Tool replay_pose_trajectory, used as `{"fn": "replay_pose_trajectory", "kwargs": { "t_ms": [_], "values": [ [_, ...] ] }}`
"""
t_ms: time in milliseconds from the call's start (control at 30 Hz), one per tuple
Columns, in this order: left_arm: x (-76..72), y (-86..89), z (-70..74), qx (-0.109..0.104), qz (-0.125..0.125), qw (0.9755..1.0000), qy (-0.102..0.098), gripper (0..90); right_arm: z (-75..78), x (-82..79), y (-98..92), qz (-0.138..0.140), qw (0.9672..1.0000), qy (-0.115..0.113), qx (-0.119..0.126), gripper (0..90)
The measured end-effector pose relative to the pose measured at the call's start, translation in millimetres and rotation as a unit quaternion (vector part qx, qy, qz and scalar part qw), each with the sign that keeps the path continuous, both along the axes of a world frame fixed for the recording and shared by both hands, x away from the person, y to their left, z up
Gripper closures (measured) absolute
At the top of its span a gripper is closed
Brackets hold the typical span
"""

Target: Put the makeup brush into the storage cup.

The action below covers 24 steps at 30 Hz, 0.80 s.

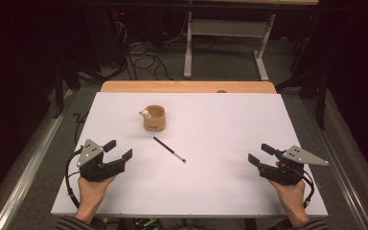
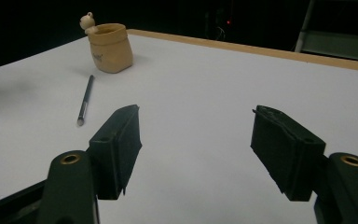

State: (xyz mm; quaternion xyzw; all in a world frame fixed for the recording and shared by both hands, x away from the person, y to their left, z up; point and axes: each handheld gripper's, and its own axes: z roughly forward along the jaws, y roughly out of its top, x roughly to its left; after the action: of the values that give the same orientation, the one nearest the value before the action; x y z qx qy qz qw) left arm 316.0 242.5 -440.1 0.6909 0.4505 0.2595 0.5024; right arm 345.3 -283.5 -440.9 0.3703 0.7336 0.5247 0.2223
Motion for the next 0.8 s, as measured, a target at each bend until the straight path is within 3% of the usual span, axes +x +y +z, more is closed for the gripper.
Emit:
{"fn": "replay_pose_trajectory", "kwargs": {
  "t_ms": [800],
  "values": [
    [-0.4, -2.5, 2.9, -0.004, -0.013, 0.9999, 0.003, 30.1, -0.2, -1.4, -2.6, -0.001, 1.0, -0.002, 0.003, 34.8]
  ]
}}
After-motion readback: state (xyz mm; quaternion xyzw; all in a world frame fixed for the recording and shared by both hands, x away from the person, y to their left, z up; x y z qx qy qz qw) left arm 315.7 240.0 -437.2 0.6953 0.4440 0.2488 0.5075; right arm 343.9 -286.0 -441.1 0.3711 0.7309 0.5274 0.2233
